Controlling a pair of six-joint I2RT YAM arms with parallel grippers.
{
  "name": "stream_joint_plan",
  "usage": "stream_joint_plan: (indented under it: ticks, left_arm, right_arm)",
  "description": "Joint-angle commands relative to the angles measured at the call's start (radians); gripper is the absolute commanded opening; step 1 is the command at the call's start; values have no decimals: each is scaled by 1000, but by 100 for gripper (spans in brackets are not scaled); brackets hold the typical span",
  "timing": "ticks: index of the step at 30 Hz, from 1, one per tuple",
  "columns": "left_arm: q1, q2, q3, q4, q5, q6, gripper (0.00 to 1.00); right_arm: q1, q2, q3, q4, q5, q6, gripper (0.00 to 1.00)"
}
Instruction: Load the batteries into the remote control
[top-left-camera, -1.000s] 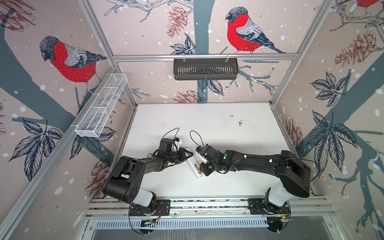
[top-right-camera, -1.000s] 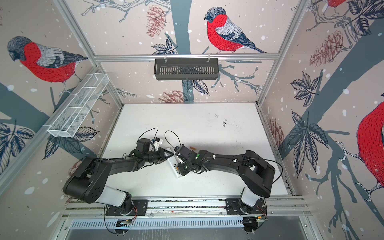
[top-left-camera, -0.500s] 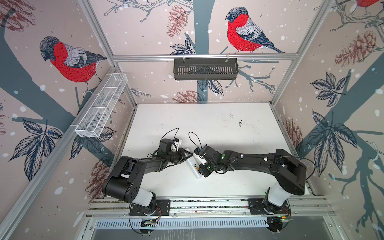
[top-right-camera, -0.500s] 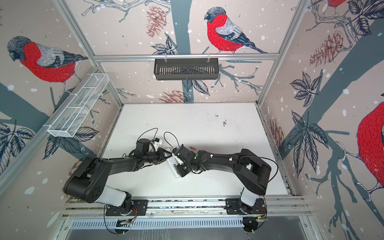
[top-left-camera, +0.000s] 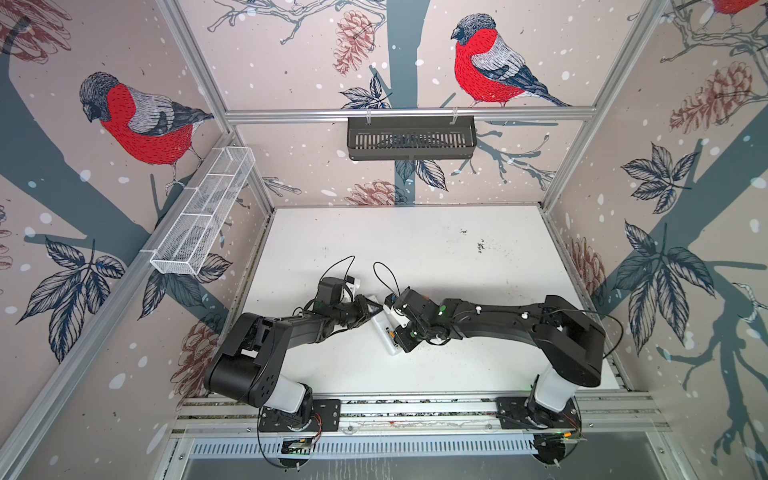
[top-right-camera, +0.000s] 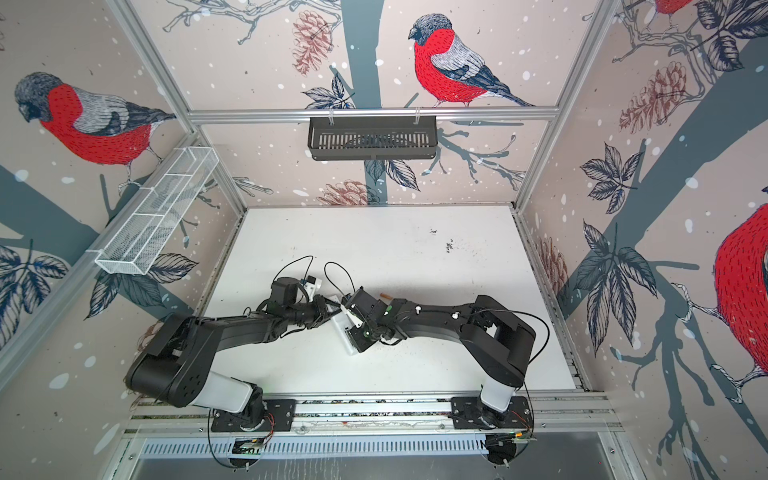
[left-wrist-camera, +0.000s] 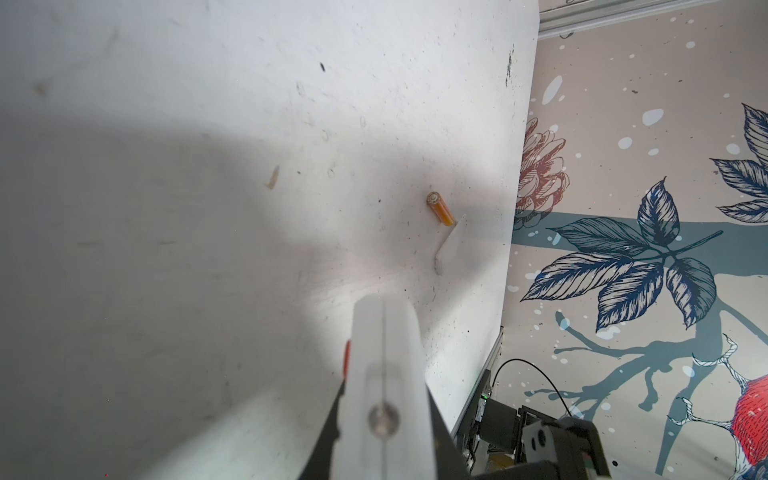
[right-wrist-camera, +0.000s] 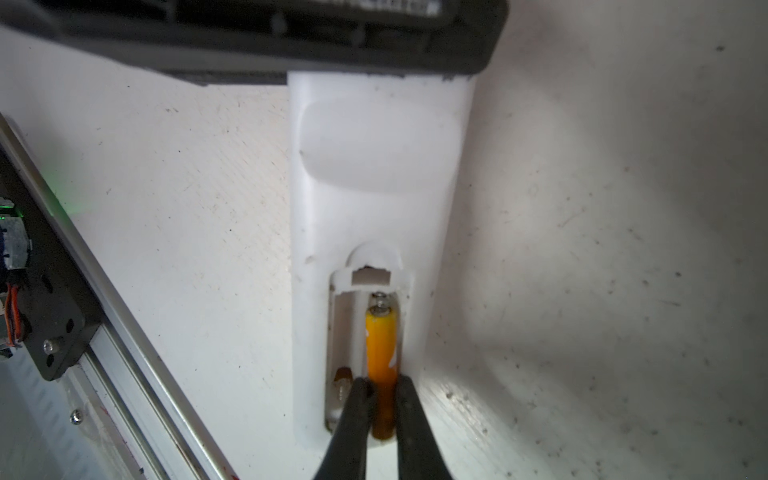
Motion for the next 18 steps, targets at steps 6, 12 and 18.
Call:
stream_joint_plan:
  ticks: [6,12,18]
  left_arm:
    - [0,-9,-1,-43,-29,74,0]
    - [1,-34,7,-74,-63,93,0]
    - [0,-61,8,-94,-86,108,0]
  right_arm:
    - [1,49,52,-49,11,40,12]
    - [-5,65,101,-119,10,51,12]
    - [-3,81,146,-169,18,41,12]
